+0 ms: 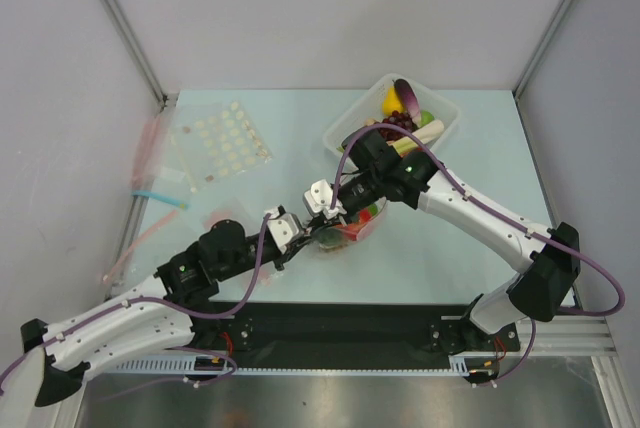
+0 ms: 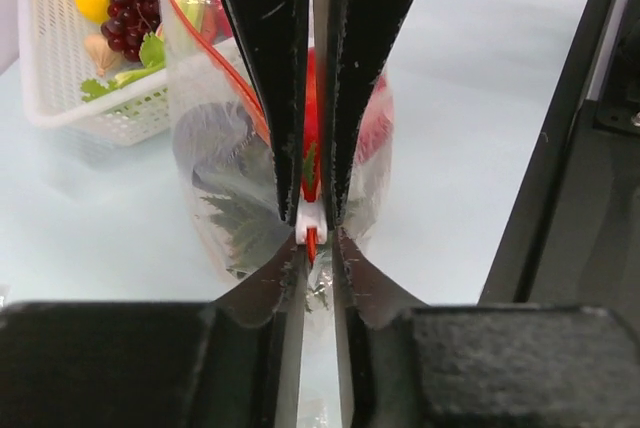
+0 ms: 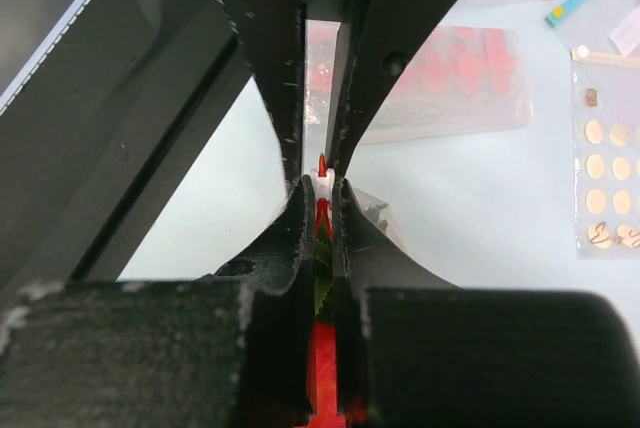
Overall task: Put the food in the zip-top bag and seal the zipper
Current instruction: Zip the zipper food storage bag at the center of the board.
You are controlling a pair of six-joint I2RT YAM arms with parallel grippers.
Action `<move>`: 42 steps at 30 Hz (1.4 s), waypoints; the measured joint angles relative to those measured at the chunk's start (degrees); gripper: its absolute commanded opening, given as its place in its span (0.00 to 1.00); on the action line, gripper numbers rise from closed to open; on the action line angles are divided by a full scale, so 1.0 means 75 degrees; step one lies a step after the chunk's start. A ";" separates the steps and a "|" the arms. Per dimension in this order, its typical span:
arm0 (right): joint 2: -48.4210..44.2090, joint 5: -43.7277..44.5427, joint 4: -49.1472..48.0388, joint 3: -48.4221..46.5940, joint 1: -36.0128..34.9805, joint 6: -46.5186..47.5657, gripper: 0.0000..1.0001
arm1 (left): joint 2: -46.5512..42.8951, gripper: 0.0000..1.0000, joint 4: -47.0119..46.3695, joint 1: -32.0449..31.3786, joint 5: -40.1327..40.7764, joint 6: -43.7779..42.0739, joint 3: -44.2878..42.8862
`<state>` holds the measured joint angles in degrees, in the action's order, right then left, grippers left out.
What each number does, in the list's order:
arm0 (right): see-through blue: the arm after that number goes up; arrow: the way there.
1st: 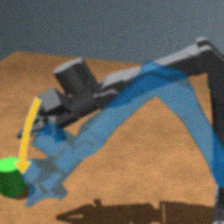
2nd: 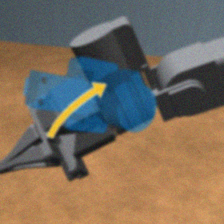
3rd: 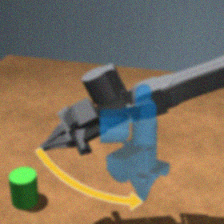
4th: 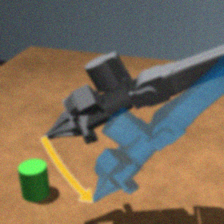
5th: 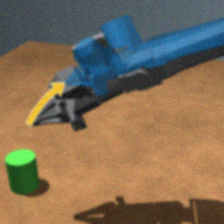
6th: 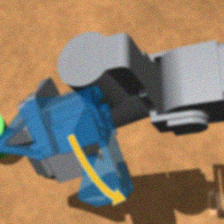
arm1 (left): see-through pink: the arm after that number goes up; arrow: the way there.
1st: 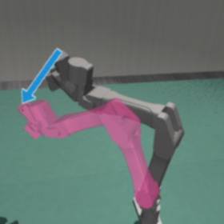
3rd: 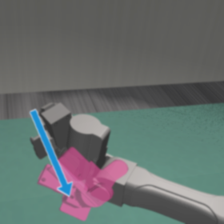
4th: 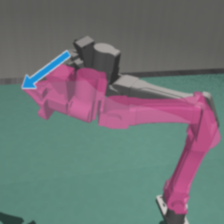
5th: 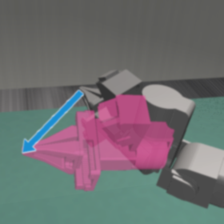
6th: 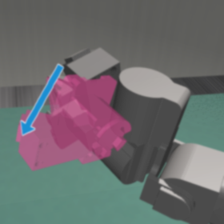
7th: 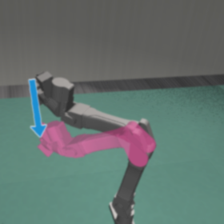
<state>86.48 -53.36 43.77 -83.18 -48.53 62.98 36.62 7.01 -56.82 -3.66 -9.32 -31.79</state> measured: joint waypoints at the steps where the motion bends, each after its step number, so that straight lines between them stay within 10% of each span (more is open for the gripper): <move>1: 0.0000 -0.0006 0.0000 0.0000 -0.0003 -0.0017 0.00 | 0.0029 0.14 0.0003 0.0000 -0.0003 -0.0032 -0.0023; 3: 0.0000 -0.0006 0.0012 0.0000 0.0000 -0.0052 0.00 | 0.0119 0.00 0.0009 0.0000 0.0000 -0.0052 -0.0064; 42: -0.2763 -0.0128 -0.0708 0.3022 0.2690 -0.2428 0.00 | -0.0519 0.00 0.1023 0.0076 0.3416 0.1122 -0.0122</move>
<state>65.76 -54.33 38.46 -60.51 -28.36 44.77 32.73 14.68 -56.25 21.96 -0.91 -32.71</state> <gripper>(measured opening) 0.039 0.008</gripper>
